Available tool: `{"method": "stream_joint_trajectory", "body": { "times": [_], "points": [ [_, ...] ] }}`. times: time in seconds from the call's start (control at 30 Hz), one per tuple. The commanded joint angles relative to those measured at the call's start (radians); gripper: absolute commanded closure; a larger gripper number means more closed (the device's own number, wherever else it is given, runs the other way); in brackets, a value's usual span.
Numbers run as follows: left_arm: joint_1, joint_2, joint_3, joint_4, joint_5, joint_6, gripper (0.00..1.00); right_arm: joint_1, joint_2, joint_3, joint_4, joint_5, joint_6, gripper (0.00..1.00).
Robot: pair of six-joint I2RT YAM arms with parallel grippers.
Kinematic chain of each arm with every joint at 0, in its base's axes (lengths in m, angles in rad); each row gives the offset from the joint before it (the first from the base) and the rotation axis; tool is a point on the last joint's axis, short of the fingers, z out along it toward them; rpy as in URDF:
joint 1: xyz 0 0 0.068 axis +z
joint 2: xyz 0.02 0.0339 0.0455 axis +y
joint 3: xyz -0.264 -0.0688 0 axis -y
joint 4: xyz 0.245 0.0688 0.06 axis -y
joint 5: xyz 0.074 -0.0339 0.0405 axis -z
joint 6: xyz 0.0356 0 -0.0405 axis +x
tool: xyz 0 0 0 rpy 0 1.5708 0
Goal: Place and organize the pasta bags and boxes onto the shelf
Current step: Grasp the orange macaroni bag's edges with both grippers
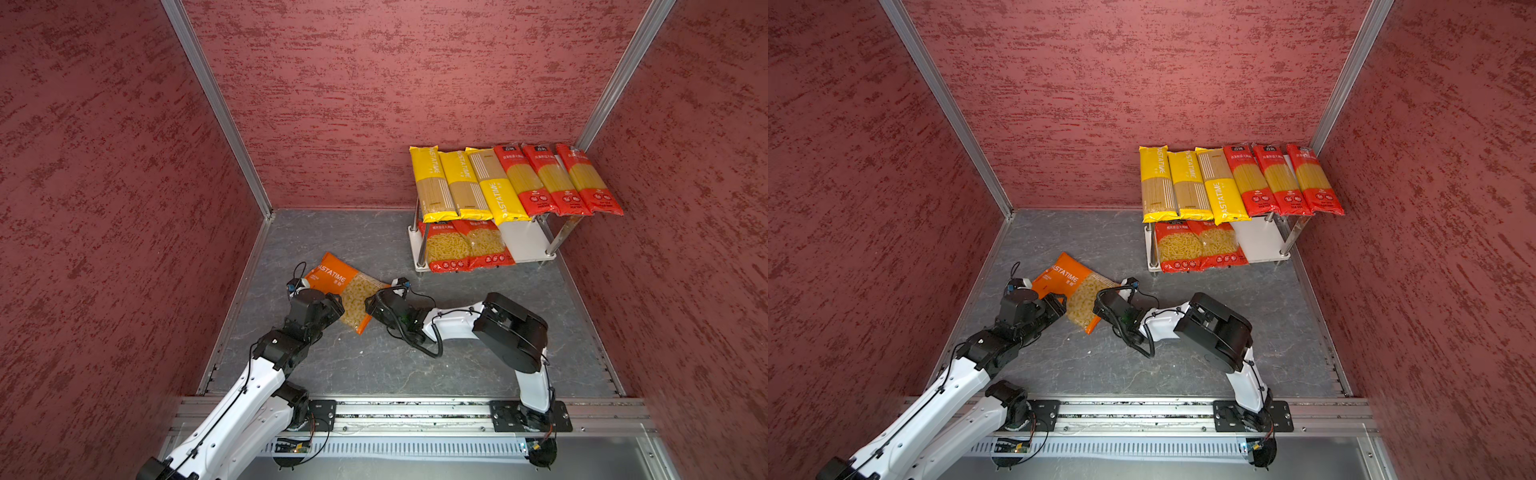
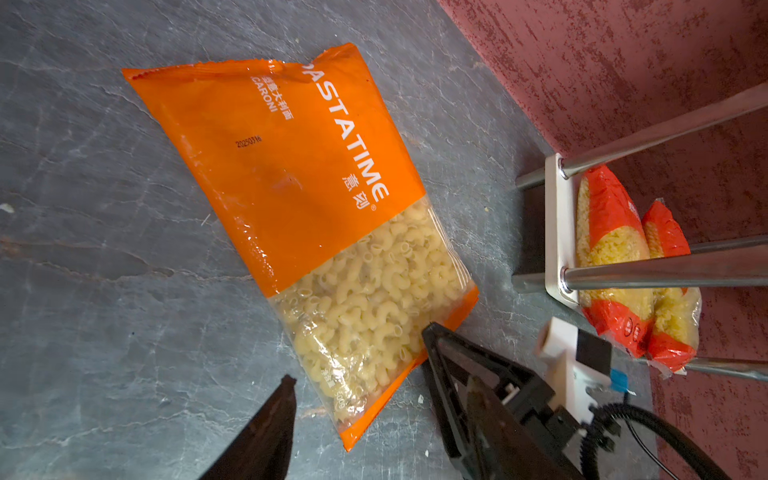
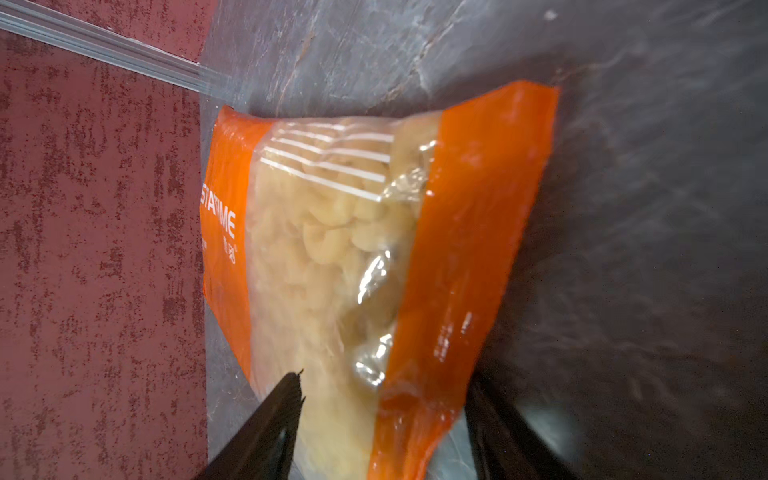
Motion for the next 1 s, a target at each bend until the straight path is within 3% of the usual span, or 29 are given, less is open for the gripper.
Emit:
{"method": "stream_joint_trajectory", "body": {
  "times": [0.0, 0.03, 0.17, 0.33, 0.6, 0.77, 0.97],
  "points": [
    [-0.028, -0.019, 0.007, -0.017, -0.015, 0.001, 0.35, -0.004, 0.057, 0.048, 0.032, -0.02, 0.074, 0.38],
    [-0.036, -0.022, 0.011, -0.02, -0.014, 0.002, 0.35, -0.004, 0.068, 0.054, 0.044, -0.017, 0.079, 0.42],
    [-0.064, -0.034, 0.029, -0.046, -0.018, -0.005, 0.35, -0.003, 0.069, 0.056, 0.067, 0.006, 0.084, 0.76],
    [-0.119, -0.036, 0.053, -0.074, -0.043, 0.011, 0.35, 0.011, -0.007, -0.023, 0.069, 0.019, 0.096, 1.0],
    [-0.193, -0.062, 0.076, -0.114, -0.138, 0.08, 0.35, 0.097, -0.174, -0.232, 0.052, 0.04, 0.199, 1.0],
    [-0.224, -0.073, 0.055, -0.096, -0.136, 0.076, 0.33, 0.137, -0.25, -0.317, 0.023, 0.069, 0.28, 0.96],
    [-0.242, -0.076, 0.046, -0.125, -0.124, 0.077, 0.26, 0.179, -0.354, -0.29, -0.247, 0.08, 0.279, 0.89]
  ]
}}
